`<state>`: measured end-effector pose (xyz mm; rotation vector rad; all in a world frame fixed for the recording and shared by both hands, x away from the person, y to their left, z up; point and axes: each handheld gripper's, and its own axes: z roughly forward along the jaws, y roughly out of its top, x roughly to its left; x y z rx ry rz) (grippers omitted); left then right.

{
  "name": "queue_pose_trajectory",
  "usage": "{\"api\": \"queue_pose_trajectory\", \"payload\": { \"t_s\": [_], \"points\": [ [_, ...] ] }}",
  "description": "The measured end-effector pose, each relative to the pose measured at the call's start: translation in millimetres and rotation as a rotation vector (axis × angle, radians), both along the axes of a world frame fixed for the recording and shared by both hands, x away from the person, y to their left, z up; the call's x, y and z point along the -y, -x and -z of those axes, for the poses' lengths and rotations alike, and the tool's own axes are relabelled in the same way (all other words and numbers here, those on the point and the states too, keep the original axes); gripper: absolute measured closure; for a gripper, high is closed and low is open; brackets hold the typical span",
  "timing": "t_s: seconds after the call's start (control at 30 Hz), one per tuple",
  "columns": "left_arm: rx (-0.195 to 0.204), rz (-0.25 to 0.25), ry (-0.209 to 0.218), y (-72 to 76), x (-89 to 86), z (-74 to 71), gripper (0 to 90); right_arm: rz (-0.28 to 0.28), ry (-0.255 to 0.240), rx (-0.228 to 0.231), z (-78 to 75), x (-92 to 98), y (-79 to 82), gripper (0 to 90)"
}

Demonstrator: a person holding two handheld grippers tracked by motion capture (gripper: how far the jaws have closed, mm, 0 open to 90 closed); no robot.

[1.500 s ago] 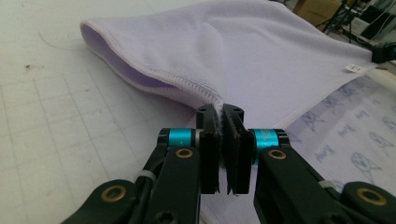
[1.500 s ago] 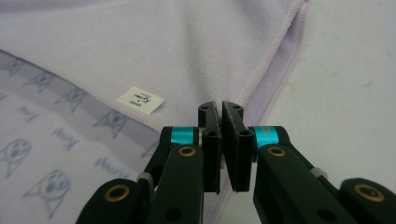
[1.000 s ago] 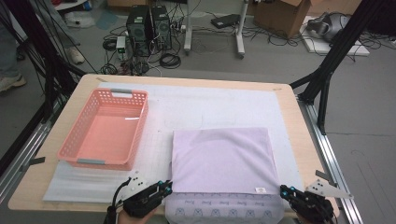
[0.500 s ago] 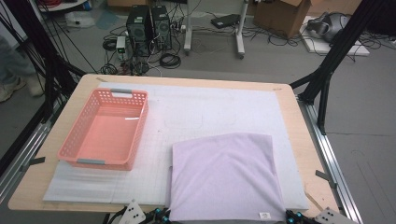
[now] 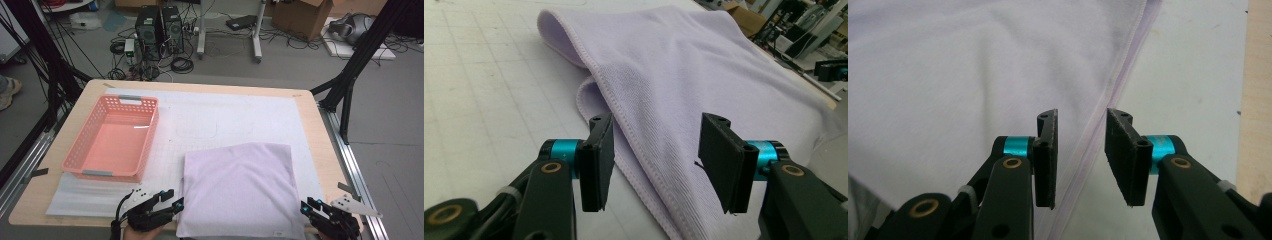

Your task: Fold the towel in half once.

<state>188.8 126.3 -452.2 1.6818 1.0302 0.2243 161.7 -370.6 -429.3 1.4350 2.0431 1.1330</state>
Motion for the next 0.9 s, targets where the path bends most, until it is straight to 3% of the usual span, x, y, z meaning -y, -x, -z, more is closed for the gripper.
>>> {"api": "queue_pose_trajectory", "payload": {
  "t_s": [0.4,0.63,0.7,0.73,0.8,0.9],
  "points": [
    [-0.008,-0.013,0.003,-53.3,8.2,-3.9,47.5,0.01,-0.003,-0.02,6.1,6.0,-51.5,62.7],
    [-0.032,-0.005,-0.013,-89.7,18.0,-1.0,47.0,-0.029,0.012,-0.043,11.3,-1.8,-92.2,65.4],
    [-0.028,0.009,-0.052,-95.2,21.6,-0.9,53.8,-0.042,0.025,-0.055,14.4,-4.0,-103.1,70.1],
    [-0.024,0.019,-0.084,-96.4,23.3,-1.8,66.0,-0.052,0.035,-0.06,15.1,-5.3,-106.9,74.4],
    [0.019,0.02,-0.108,-96.1,24.5,-3.8,83.6,-0.072,0.044,-0.063,14.8,-6.3,-111.1,85.9],
    [0.025,0.018,-0.094,-95.1,21.4,-9.6,86.9,-0.086,0.044,-0.053,10.6,-6.3,-110.3,86.9]
  ]
}}
